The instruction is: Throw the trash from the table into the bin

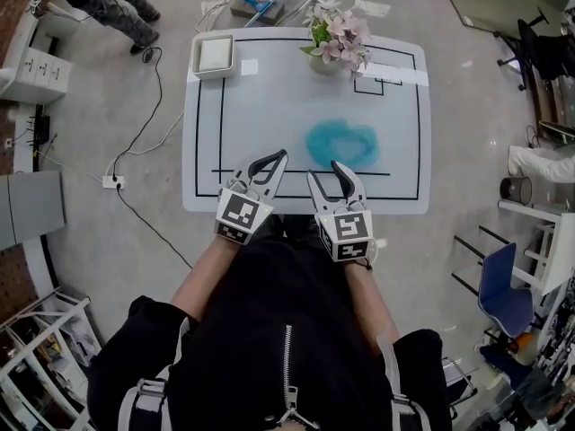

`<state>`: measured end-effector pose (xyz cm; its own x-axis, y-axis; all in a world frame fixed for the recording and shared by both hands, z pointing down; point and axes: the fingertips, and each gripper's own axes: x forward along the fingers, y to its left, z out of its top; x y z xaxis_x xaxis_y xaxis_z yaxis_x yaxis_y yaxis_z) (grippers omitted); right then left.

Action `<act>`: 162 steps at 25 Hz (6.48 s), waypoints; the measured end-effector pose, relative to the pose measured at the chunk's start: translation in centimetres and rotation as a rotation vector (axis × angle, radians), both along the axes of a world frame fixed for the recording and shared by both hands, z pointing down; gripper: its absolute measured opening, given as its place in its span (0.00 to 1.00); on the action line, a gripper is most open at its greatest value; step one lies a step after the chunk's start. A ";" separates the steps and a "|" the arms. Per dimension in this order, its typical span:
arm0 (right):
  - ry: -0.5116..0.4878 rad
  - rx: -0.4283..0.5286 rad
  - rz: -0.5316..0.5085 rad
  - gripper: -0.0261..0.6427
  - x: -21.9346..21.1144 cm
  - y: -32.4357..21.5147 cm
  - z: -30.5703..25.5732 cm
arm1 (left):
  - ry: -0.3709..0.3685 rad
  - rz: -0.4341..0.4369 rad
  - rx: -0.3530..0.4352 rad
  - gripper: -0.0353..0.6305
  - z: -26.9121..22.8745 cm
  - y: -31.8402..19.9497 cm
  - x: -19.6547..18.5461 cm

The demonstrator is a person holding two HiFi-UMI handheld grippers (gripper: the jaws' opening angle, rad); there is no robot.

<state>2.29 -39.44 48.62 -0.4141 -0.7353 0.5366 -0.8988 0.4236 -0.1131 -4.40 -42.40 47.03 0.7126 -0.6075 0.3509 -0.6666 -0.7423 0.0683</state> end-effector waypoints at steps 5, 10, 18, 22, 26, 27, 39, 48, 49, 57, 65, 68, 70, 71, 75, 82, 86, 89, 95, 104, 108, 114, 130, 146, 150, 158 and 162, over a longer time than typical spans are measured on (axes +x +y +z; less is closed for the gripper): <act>0.000 -0.002 0.000 0.36 0.6 -1.1 0.8 | -0.017 -0.049 -0.002 0.06 0.0 -0.2 -0.8; 0.052 -0.041 -0.022 0.40 2.0 -1.9 3.1 | -0.034 -0.085 -0.002 0.06 -0.1 0.0 -1.1; 0.217 -0.055 -0.157 0.43 1.9 -3.6 6.9 | -0.055 -0.157 -0.027 0.06 -0.3 1.2 -2.8; 0.297 -0.092 -0.202 0.43 1.9 -4.6 10.4 | -0.106 -0.195 -0.019 0.06 0.1 1.8 -4.8; 0.314 -0.159 -0.220 0.43 1.8 -5.2 13.5 | -0.120 -0.247 -0.021 0.06 0.2 2.0 -7.0; 0.309 -0.172 -0.216 0.43 1.8 -5.4 14.0 | -0.118 -0.260 -0.023 0.06 0.2 2.1 -7.5; 0.266 -0.296 -0.176 0.43 2.3 -6.1 17.3 | -0.108 -0.325 -0.033 0.06 0.3 2.4 -9.4; 0.299 -0.351 -0.209 0.42 2.6 -4.4 18.9 | -0.113 -0.328 -0.040 0.06 0.7 2.9 -9.6; 0.305 -0.356 -0.213 0.42 2.5 -4.3 18.9 | -0.112 -0.325 -0.039 0.06 0.6 2.9 -9.5; 0.343 -0.376 -0.241 0.33 2.1 -3.8 19.0 | -0.103 -0.301 -0.030 0.06 0.5 2.8 -9.2; 0.439 -0.352 -0.322 0.09 1.0 -1.5 19.0 | -0.075 -0.272 -0.015 0.06 0.1 2.4 -8.4; 0.430 -0.329 -0.303 0.08 0.8 -1.0 19.0 | -0.065 -0.252 -0.009 0.06 0.2 2.4 -8.2; 0.392 -0.323 -0.266 0.08 0.9 -1.0 19.1 | -0.058 -0.241 -0.009 0.06 0.2 2.4 -8.0; 0.373 -0.327 -0.251 0.08 0.9 -1.0 19.1 | -0.051 -0.237 -0.012 0.06 0.1 2.4 -8.0; 0.344 -0.380 -0.232 0.08 0.9 -0.7 18.8 | -0.006 -0.221 -0.030 0.06 -0.8 2.4 -7.2; 0.308 -0.357 -0.183 0.08 1.0 2.1 16.8 | 0.010 -0.137 -0.029 0.06 -0.3 2.5 -6.2; 0.270 -0.287 -0.148 0.08 0.8 3.5 13.7 | 0.016 -0.071 -0.001 0.06 0.1 2.4 -5.7; 0.227 -0.246 -0.086 0.08 0.6 4.0 10.7 | 0.026 -0.046 0.005 0.06 -0.3 1.9 -5.3; 0.184 -0.148 -0.004 0.08 0.2 4.3 5.6 | 0.038 0.032 -0.006 0.06 0.0 2.1 -3.9; 0.153 -0.028 0.085 0.08 -0.1 5.8 -0.1 | 0.062 0.162 -0.007 0.06 0.7 3.6 -2.3; 0.177 -0.025 0.120 0.08 0.0 6.9 -0.3 | 0.074 0.190 0.000 0.06 0.6 3.9 -2.0; 0.166 -0.054 0.150 0.08 -0.2 8.5 0.6 | 0.089 0.205 -0.013 0.06 0.9 4.5 -1.9; 0.138 -0.025 0.082 0.08 0.0 13.0 0.2 | 0.064 0.122 0.017 0.06 -0.2 9.1 -2.3; 0.098 0.076 0.071 0.08 4.9 26.3 -1.9 | 0.021 0.134 0.052 0.06 -1.2 24.0 4.3; 0.089 0.079 0.112 0.08 6.4 30.1 -2.1 | 0.012 0.158 0.054 0.06 -1.6 27.2 5.5; 0.087 0.060 0.229 0.08 8.6 34.8 -2.1 | 0.020 0.271 0.052 0.06 -2.0 30.6 8.6; 0.088 0.044 0.278 0.08 8.8 35.7 -2.0 | 0.022 0.336 0.047 0.06 -1.8 31.6 9.7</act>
<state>11.12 -3.79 46.64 -0.1467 -0.8374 0.5265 -0.9866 0.1625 -0.0165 5.31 -10.79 45.22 0.8827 -0.3529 0.3103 -0.3831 -0.9228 0.0404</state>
